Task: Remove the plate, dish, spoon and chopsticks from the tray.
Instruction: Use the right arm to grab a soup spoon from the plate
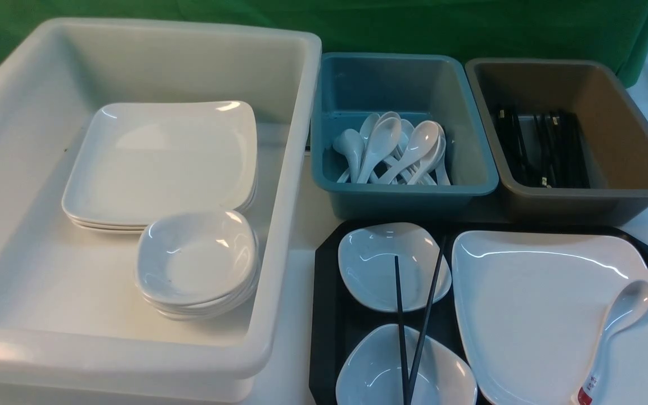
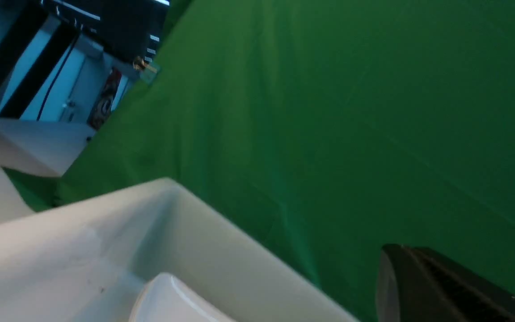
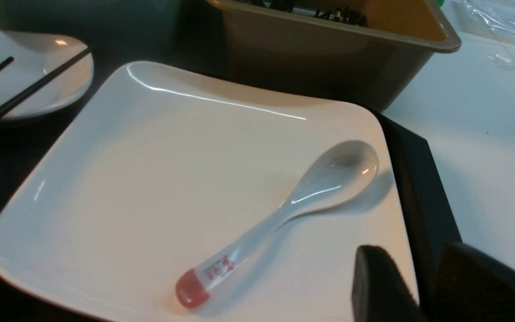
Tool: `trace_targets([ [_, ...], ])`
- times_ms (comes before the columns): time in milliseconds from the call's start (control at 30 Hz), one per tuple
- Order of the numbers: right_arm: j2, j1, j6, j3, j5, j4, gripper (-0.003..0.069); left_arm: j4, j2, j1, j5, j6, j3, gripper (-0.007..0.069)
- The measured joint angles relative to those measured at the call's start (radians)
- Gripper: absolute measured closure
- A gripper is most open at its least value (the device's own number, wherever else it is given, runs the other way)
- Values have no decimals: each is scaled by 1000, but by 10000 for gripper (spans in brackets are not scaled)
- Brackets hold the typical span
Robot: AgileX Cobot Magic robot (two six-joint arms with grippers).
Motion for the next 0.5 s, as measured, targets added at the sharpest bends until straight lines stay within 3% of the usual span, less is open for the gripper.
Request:
trace_targets([
  [200,0,0,0,0,0,0,420,21,0,0,-167,-116,0,621],
  [333,0,0,0,0,-2,0,420,127,0,0,-270,-157,-8,621],
  [433,0,0,19,0,-40,21,420,178,11,0,-234,-177,-60,621],
  [500,0,0,116,0,-122,103,420,206,60,0,-158,-191,-149,621],
])
